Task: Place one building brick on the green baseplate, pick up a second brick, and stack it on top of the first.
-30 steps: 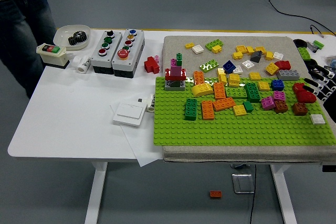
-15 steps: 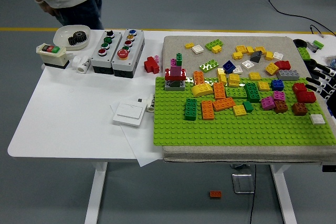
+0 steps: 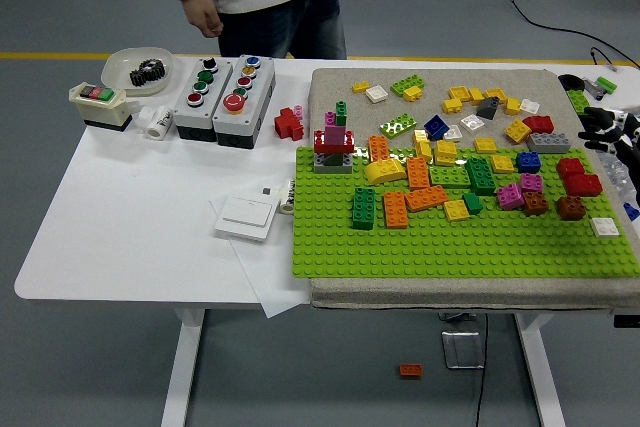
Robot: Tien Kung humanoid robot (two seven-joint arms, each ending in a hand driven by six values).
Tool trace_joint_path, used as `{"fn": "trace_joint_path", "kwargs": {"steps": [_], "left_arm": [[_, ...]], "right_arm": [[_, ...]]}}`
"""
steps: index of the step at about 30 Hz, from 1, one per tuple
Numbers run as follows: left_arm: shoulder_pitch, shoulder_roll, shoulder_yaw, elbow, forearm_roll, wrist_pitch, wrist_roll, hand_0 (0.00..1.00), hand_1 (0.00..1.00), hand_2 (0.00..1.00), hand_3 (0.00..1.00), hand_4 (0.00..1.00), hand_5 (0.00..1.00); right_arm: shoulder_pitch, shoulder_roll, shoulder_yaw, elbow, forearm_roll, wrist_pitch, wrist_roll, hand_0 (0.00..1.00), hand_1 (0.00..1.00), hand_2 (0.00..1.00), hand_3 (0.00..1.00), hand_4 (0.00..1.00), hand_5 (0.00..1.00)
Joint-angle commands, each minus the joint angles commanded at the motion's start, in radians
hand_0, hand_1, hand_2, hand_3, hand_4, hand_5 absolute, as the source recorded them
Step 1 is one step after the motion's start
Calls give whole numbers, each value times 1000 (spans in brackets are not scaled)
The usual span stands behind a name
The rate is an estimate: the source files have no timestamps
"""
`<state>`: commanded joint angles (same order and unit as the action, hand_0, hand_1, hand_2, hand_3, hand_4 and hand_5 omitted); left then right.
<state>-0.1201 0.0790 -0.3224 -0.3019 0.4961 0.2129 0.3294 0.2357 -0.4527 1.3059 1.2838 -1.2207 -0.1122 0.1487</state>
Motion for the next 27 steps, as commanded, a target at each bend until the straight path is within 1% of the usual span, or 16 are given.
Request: {"fn": "trace_joint_path", "kwargs": {"steps": [1,6,7,9,12,13,15,18,19,22,24,27], "left_arm": [[-1,0,0,1,5,1,0,866,871,874,648,753,708],[-4,1,4,2,18,5,1,866,871,874,648,753,708],[-4,1,5,2,21,6,1,861,864,863,648,757,710],[-4,1,6,3,24,6,1,861,864,863,648,757,710],[-5,2,11,3,27,9,1,861,864,863,648,757,710],[-6,2,11,3,29,10,1,858,855,852,643,762,715],[-6,2,11,3,31,11,1,858,855,852,643,762,715],[-5,2,13,3,34,14,2,858,855,852,643,762,715],[-6,2,13,3,38,14,3,853,846,848,636,761,715],[-7,3,14,3,47,13,4,853,846,848,636,761,715],[-7,3,13,3,50,14,5,853,846,848,636,761,715],[-8,4,14,3,51,14,5,851,839,845,636,760,715]], "right_arm": [[-2,-8,-8,14,-39,9,1,752,734,775,793,998,613],[4,-33,-42,36,-260,28,8,752,734,775,793,998,613],[6,-36,-47,35,-299,29,9,724,722,768,804,998,406],[8,-39,-53,32,-384,29,9,724,722,768,804,998,406],[16,-46,-58,10,-507,23,11,724,722,768,804,998,406],[18,-49,-59,0,-552,19,12,669,674,728,783,998,326],[19,-50,-64,-8,-630,12,12,669,674,728,783,998,326],[19,-50,-80,-7,-760,-3,16,669,674,728,783,998,326],[20,-49,-88,-4,-806,-9,17,626,656,715,776,998,309],[23,-48,-104,8,-926,-17,18,626,656,715,776,998,309],[24,-48,-120,23,-947,-25,18,626,656,715,776,998,309],[28,-50,-153,56,-930,-32,11,636,663,717,777,998,307]]}}
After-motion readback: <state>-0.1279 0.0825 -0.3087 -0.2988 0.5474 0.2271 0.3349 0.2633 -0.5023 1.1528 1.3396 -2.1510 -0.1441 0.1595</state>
